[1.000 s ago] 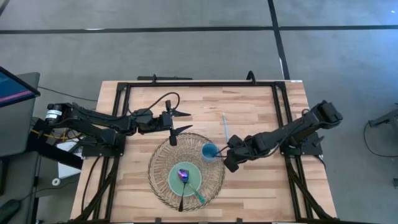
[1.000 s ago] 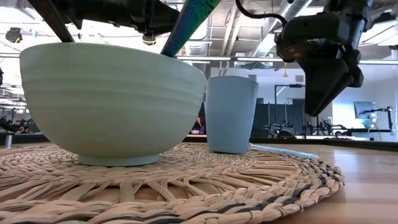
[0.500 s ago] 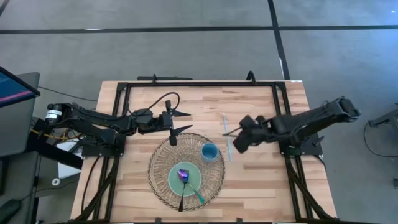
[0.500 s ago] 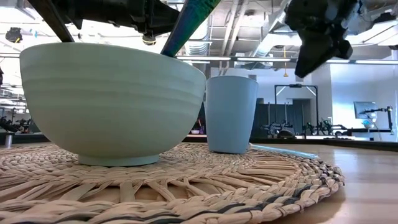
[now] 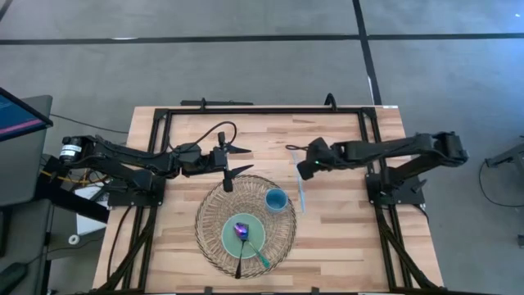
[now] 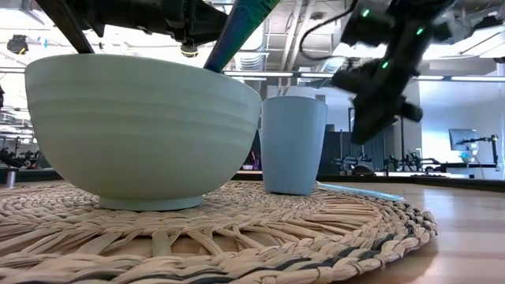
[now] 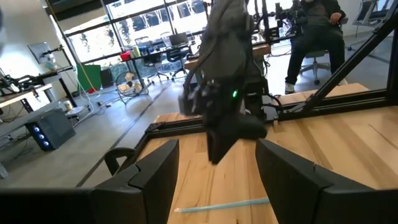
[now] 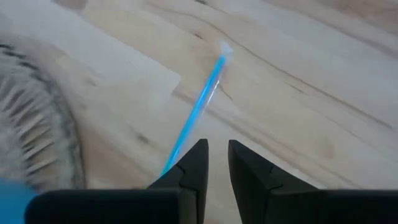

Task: Pick & Place Utensil
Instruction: Put the blue straw into the blue cup to the top right of the green bowl

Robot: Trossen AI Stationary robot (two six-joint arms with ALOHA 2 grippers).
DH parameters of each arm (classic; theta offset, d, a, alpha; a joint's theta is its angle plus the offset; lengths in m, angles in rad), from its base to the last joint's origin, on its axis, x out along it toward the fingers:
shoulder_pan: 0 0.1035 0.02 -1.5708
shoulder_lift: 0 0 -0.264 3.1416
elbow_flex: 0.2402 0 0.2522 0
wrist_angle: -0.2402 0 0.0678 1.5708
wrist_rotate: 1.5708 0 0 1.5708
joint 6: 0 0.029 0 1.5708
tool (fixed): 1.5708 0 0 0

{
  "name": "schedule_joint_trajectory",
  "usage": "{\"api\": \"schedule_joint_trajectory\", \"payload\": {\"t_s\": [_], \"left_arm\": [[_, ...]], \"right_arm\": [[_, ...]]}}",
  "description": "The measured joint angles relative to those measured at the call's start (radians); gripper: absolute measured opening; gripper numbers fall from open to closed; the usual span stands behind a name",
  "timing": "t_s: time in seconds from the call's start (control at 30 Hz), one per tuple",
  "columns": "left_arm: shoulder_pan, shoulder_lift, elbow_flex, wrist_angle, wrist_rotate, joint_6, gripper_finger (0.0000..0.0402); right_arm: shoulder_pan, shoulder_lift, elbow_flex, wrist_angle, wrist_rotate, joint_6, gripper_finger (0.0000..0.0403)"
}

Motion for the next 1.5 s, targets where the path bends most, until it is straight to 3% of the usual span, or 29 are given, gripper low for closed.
{"api": "schedule_joint_trajectory", "payload": {"t_s": [0.33,0.73,1.3,1.5], "left_arm": [[0.000,0.000,0.000,0.000,0.000,0.000,0.0214],[0.000,0.000,-0.002,0.000,0.000,0.000,0.0214],[0.000,0.000,-0.002,0.000,0.000,0.000,0.0214],[0.000,0.000,-0.002,0.000,0.000,0.000,0.0214]], "right_arm": [[-0.072,0.224,0.001,0.231,-0.020,-0.020,0.0056],[-0.099,0.344,0.004,0.396,-0.016,-0.020,0.0056],[-0.118,0.408,0.037,0.410,-0.007,-0.133,0.0055],[-0.133,0.420,0.040,0.403,-0.003,-0.153,0.0019]]}}
